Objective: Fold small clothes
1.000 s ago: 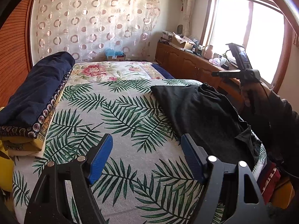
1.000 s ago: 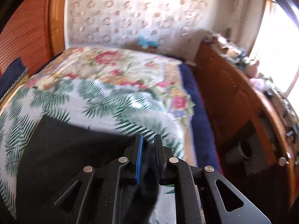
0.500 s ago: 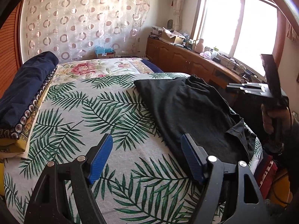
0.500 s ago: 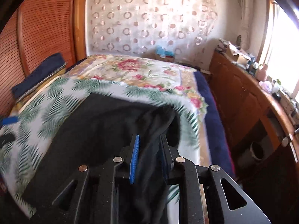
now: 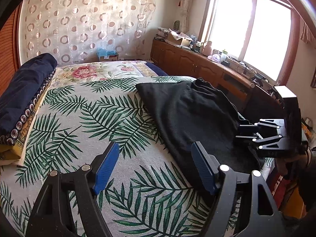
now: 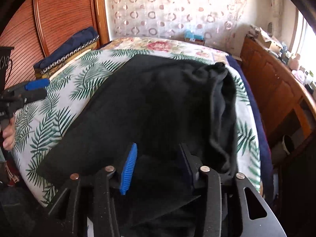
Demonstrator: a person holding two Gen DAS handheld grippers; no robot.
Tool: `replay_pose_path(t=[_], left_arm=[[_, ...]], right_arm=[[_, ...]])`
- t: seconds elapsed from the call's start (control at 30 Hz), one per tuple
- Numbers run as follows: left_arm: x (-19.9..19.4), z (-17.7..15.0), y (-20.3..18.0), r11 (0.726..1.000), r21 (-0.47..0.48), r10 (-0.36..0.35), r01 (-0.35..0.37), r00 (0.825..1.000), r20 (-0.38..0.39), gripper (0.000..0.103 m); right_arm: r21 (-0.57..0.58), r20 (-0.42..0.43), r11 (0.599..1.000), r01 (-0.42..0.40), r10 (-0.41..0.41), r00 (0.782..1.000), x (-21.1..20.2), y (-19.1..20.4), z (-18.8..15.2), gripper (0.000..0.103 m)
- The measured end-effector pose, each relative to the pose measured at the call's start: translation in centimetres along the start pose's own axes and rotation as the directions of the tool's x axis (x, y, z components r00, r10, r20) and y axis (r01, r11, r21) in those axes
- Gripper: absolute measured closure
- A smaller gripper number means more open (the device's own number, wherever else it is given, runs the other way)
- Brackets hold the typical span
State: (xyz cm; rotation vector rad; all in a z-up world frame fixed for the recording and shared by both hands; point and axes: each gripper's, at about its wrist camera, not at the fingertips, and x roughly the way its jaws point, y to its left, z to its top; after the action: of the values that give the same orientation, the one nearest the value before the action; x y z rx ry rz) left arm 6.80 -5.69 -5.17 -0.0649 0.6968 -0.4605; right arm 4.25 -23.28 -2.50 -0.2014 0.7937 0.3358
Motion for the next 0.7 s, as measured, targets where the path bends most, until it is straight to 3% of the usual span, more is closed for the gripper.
replay_pose_path(t=[0.23, 0.37, 0.4, 0.7], left_arm=[[0.1, -0.2, -0.4, 1.0, 0.003, -0.007, 0.007, 1.0, -0.014, 0.027], [0.2, -0.1, -1.3, 1.0, 0.023, -0.001, 0.001, 1.0, -0.024, 0.027], [0.3, 0.0, -1.5, 1.0, 0.028, 0.002, -0.001, 1.0, -0.027, 0.027], [2.4, 0.8, -5.1, 0.996, 0.086, -0.001, 0.007, 0.997, -0.072, 0.027]], right_arm=[[-0.037, -0.061, 0.999, 0.014, -0.016, 0.998, -0.8, -1.2, -0.3, 0.057], [-0.066, -0.071, 0.997, -0.036, 0.032, 0.997, -2.2, -1.5, -1.6, 0.078], [-0.078, -0.072, 0.996, -0.039, 0.033, 0.997, -2.6, -1.8, -2.0, 0.088], [-0.08, -0.063, 0.997, -0.011, 0.006, 0.998, -7.7, -5.3, -5.8, 0.092]])
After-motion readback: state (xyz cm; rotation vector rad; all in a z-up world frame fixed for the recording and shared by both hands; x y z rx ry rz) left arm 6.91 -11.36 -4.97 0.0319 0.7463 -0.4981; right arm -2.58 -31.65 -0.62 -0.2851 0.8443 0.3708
